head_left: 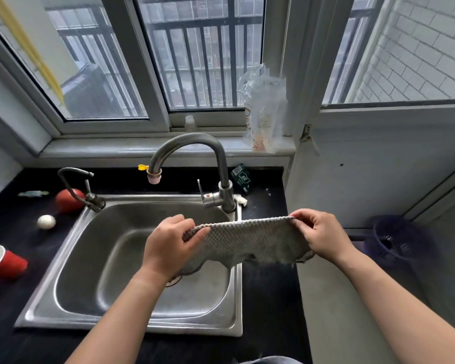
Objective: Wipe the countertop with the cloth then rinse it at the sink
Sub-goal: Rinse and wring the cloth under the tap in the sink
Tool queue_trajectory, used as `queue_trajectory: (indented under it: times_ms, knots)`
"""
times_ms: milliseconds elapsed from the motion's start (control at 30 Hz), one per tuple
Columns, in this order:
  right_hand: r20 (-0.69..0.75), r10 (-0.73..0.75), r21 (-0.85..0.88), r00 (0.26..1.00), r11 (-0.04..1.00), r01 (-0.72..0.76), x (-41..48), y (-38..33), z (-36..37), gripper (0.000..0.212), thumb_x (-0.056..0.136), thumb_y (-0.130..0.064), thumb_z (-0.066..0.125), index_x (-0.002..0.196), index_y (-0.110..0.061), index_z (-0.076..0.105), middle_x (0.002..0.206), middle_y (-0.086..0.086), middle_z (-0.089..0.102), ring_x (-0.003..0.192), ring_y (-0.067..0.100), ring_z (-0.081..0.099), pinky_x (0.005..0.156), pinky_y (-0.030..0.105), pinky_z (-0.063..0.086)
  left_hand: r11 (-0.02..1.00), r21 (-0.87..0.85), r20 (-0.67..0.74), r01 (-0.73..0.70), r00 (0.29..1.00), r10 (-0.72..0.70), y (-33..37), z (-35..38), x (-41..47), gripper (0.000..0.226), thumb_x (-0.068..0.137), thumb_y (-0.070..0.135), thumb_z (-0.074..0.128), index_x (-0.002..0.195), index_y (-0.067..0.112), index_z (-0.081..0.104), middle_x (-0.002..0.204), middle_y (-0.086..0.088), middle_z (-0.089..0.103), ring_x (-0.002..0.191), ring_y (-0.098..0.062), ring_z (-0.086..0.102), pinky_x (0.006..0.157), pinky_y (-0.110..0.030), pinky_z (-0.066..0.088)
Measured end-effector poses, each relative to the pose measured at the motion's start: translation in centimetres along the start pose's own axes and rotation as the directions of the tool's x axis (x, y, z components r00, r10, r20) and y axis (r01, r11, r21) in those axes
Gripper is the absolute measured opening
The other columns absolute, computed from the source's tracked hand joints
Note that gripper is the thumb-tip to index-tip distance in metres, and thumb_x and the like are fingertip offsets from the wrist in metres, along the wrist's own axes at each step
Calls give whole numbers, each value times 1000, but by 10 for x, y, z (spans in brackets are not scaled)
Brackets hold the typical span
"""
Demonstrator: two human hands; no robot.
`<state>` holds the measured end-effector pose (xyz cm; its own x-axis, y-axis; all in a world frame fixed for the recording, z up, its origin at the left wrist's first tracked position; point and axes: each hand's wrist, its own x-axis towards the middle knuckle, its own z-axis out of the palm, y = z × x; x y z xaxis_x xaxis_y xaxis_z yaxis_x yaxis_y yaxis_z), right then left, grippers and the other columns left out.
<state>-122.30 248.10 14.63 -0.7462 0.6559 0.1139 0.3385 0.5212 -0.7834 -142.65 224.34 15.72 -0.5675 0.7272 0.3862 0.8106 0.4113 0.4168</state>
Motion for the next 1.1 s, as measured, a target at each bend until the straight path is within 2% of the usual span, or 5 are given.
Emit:
queue_trajectory:
  times_ms: [333, 667, 900, 1000, 1100]
  knots:
    - [-53, 213, 71, 976, 975, -209, -9, -19, 18, 19, 79, -20, 67, 61, -22, 63, 54, -8, 61, 49, -1, 51, 49, 10, 39, 775, -300, 324, 556, 824, -466, 21, 28, 0, 35, 87, 39, 60, 65, 12, 52, 55, 6, 46, 56, -12, 41, 53, -28, 33]
    - [493, 224, 614, 841, 596, -518, -26, -58, 52, 48, 87, 12, 31, 101, -19, 65, 88, 0, 74, 82, 11, 70, 67, 21, 55, 590, -597, 529, 543, 820, -219, 72, 39, 5, 27, 80, 21, 72, 104, 12, 62, 94, -9, 71, 81, -11, 63, 78, -28, 52]
    - [-25, -85, 69, 996, 994, 86, -16, -43, 21, 38, 69, -4, 68, 100, -26, 67, 98, -9, 64, 82, 4, 56, 71, 15, 45, 837, -461, 462, 295, 885, -57, 60, 18, 19, 27, 75, 15, 52, 94, 24, 69, 88, 1, 69, 82, -11, 64, 78, -30, 51]
    - [315, -164, -65, 935, 979, 193, -3, -43, 16, 58, 66, -13, 74, 120, -23, 58, 122, -11, 51, 115, 2, 45, 102, 18, 31, 887, -426, 484, 177, 873, 59, 61, 12, 27, 28, 79, 11, 49, 92, 20, 71, 90, 5, 65, 86, -10, 61, 81, -25, 48]
    - [428, -50, -41, 902, 996, 75, 3, -47, 13, 17, 78, -12, 66, 86, -26, 64, 86, -5, 66, 80, 12, 62, 77, 31, 51, 904, -403, 471, 139, 879, 75, 57, 7, 29, 28, 84, 5, 51, 98, 17, 71, 95, 6, 65, 92, -6, 60, 85, -19, 45]
